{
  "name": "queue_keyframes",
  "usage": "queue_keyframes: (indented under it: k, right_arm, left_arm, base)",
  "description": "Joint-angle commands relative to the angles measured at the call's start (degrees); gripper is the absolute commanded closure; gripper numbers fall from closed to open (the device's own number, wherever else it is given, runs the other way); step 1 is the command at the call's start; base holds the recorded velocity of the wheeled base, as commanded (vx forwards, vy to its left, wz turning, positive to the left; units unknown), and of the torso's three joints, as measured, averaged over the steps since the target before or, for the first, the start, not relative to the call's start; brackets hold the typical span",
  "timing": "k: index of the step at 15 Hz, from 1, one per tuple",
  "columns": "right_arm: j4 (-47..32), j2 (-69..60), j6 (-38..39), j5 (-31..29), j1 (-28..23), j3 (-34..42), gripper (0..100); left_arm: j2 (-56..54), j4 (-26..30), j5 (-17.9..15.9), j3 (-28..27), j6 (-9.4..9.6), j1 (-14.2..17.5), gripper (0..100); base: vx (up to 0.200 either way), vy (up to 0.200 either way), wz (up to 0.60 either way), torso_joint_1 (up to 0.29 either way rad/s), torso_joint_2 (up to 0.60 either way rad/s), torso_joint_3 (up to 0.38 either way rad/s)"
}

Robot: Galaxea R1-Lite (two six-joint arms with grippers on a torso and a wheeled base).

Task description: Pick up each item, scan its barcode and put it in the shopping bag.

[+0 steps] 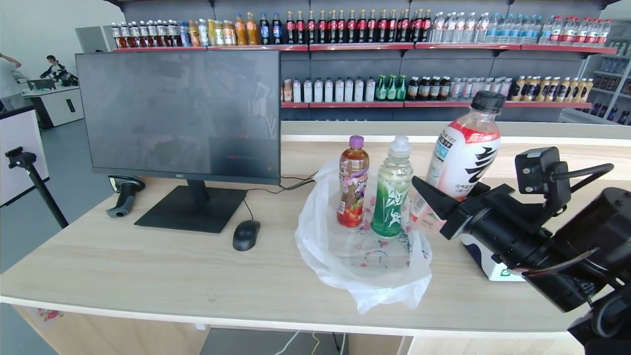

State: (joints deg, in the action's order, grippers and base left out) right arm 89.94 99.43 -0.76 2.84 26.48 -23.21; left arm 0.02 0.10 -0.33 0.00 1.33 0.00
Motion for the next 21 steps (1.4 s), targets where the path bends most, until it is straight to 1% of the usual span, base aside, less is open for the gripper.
queue_keyframes:
  k: [1, 3, 4, 9, 12, 21]
  right_arm:
    - [0.1, 4.4, 0.0, 0.0, 2.3, -1.0, 100]
    - [0.1, 6.5, 0.0, 0.0, 3.0, -2.3, 100]
    - [0.1, 8.4, 0.1, 0.0, 4.5, -3.5, 100]
    - [0.1, 14.2, 0.3, 0.0, 7.3, -6.9, 100]
    - [0.1, 17.7, 0.8, 0.0, 7.2, -9.7, 100]
    - [0.1, 22.7, 1.4, 0.0, 5.3, -11.9, 100]
  left_arm:
    - [0.0, 0.0, 0.0, 0.0, -0.01, 0.0, 0]
    - [0.0, 0.0, 0.0, 0.0, -0.10, 0.0, 0]
    - [0.0, 0.0, 0.0, 0.0, -0.10, 0.0, 0]
    - [0.0, -0.1, 0.0, 0.0, -0.19, 0.0, 0]
    - [0.0, -0.1, 0.0, 0.0, -0.19, 0.0, 0]
    - [0.0, -0.1, 0.0, 0.0, -0.19, 0.0, 0]
  base:
    - [0.000, 0.000, 0.00, 0.000, 0.00, 0.000]
    - [0.000, 0.000, 0.00, 0.000, 0.00, 0.000]
    - [0.000, 0.000, 0.00, 0.000, 0.00, 0.000]
    - [0.000, 0.000, 0.00, 0.000, 0.00, 0.000]
    - [0.000, 0.000, 0.00, 0.000, 0.00, 0.000]
    - [0.000, 0.000, 0.00, 0.000, 0.00, 0.000]
